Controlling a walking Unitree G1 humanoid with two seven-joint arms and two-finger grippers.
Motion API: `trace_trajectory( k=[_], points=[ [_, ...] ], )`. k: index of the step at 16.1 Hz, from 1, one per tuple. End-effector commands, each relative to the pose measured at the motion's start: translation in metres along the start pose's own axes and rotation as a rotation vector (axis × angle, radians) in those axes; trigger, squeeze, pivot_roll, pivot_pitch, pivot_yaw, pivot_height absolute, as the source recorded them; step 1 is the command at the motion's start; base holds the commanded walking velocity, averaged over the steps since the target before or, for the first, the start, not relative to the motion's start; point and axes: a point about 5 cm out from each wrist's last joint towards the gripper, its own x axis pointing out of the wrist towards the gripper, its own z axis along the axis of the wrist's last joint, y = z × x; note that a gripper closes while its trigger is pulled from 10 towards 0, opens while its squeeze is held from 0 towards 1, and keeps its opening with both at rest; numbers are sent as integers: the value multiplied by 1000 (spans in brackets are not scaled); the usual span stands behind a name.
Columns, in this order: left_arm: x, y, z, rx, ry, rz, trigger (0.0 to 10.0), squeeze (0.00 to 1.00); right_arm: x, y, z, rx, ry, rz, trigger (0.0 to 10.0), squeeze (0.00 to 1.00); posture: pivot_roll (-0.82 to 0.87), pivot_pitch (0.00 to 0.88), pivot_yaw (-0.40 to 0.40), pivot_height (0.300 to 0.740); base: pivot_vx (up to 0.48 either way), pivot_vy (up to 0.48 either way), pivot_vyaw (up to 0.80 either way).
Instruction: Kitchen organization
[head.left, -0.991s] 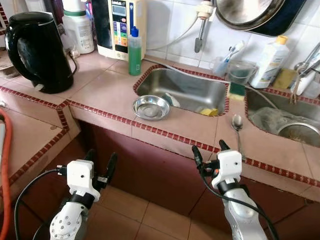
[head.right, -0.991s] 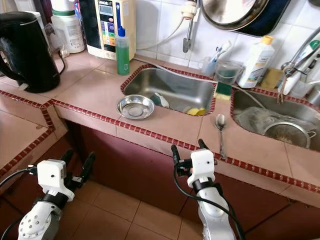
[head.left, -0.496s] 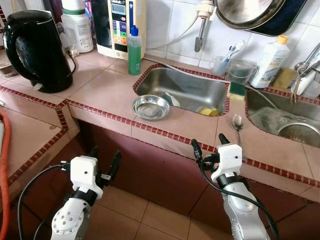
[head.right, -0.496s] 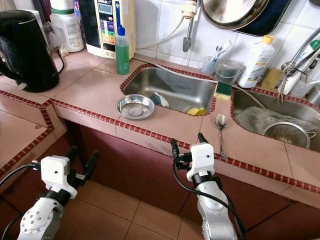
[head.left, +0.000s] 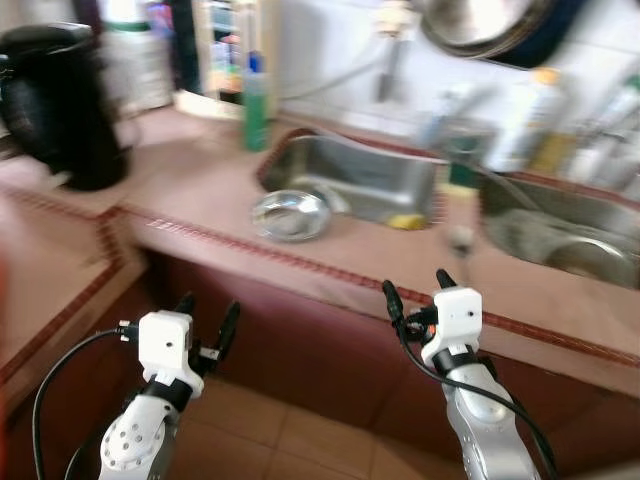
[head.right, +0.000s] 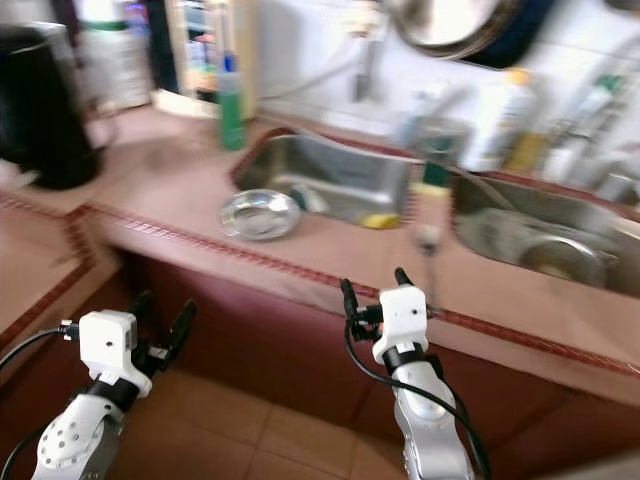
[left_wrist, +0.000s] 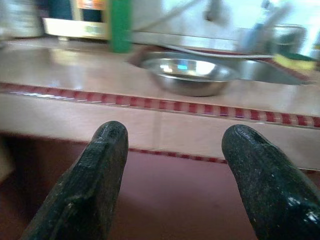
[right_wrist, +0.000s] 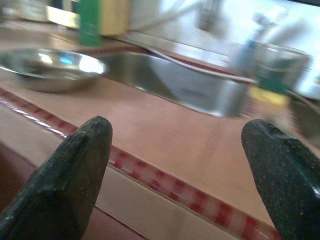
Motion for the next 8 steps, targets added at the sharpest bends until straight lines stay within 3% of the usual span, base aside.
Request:
trace_trajectory(
  k=[1,4,8],
  points=[
    [3,-4,2,-3,-5,-15,10000,0,0,-6,3,-10,-4,-17,10000,0,-5,0,-73,740,0,0,-781],
    [3,-4,2,-17,-7,-14,10000,0,0,-7,3,-12,-3,-12,10000,0,-5,0,-75,740,0,0,-721],
    [3,-5,3,-27,-10,-14,10000,0,0,-4,5,-7,-21,4,10000,0,-4,0,-77,740,210,0,0]
  ],
)
